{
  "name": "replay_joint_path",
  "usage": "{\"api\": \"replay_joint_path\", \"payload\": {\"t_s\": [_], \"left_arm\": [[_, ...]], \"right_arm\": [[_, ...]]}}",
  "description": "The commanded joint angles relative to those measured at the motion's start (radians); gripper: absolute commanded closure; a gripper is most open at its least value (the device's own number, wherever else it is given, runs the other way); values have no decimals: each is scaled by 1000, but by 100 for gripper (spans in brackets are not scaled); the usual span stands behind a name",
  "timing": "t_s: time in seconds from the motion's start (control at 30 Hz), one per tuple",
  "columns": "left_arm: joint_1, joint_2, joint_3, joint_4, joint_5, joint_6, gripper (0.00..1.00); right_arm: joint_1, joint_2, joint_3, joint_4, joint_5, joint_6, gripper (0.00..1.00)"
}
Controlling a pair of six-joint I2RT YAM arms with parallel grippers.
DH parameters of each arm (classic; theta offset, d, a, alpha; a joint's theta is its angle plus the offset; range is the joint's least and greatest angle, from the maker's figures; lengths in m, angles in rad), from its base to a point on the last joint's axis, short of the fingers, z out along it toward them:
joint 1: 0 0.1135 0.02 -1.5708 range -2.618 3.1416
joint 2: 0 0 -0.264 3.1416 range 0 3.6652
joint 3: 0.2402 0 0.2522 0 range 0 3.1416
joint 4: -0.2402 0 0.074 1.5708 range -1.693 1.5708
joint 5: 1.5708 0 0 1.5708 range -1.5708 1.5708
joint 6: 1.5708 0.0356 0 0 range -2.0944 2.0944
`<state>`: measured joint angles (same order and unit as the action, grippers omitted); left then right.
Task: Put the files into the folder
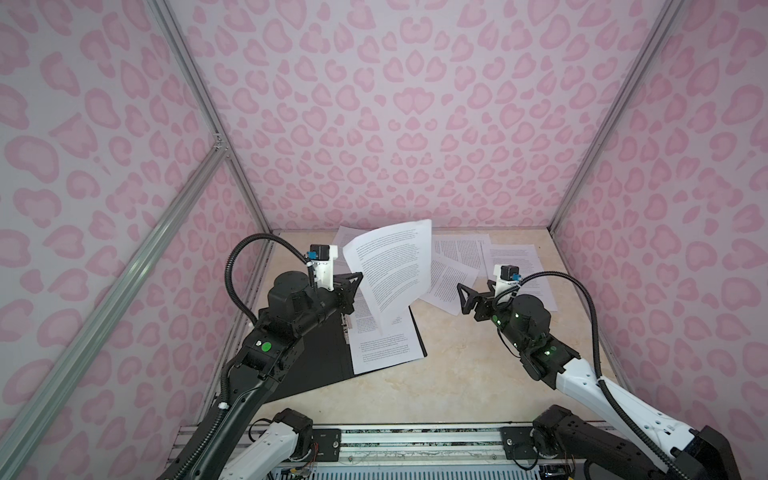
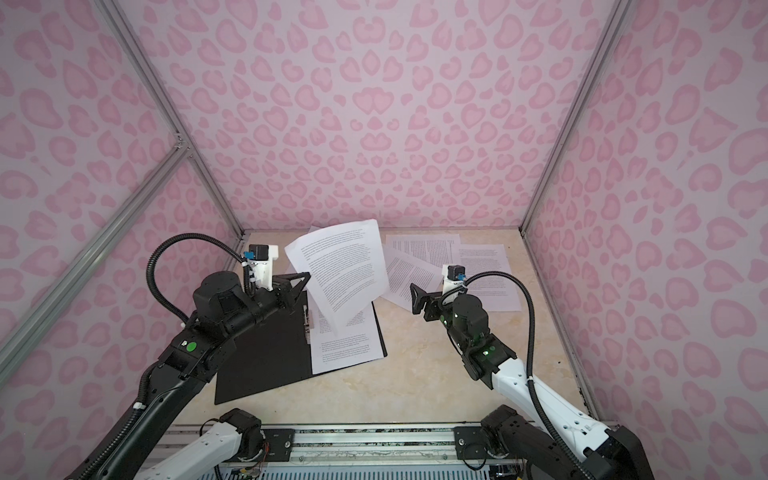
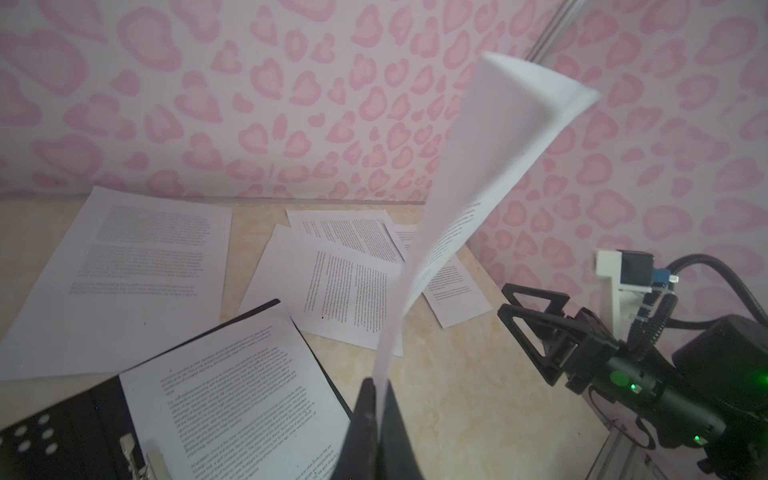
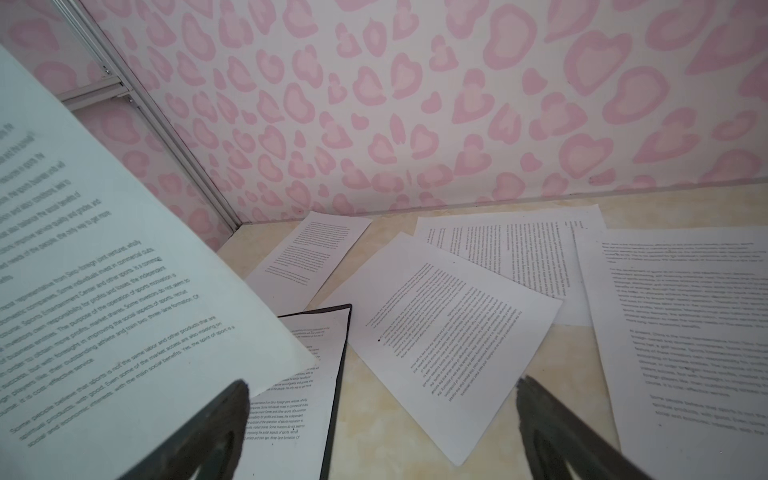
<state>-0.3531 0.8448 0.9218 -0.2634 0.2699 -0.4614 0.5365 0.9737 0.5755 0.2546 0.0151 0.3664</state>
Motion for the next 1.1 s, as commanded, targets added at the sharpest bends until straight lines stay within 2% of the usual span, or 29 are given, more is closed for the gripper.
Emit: {"api": "replay_joint_path", "payload": {"t_s": [0.0,0.13,0.4,0.63,0.9,1.07], "left_arm": [[86,-4,-74,-54,127,-172,97],[158,32,-184,-76,136,-141,97],[170,126,-277,-128,-291,-13,97],[168,288,-291,-61,-466,18,97],[169,446,-265,-16,-493,49,97],[152,480,-237,-23,-516,61,97]], "right_arm": [[1,39,17,-32,-81,11,0],[2,121,38,-17,-175,21,0],[47,335,109,8,-322,22,5],[96,464,157,9,-366,5,5],[125,620,217,21,-428,-2,5],[128,659,235,23,-448,-11,5]]}}
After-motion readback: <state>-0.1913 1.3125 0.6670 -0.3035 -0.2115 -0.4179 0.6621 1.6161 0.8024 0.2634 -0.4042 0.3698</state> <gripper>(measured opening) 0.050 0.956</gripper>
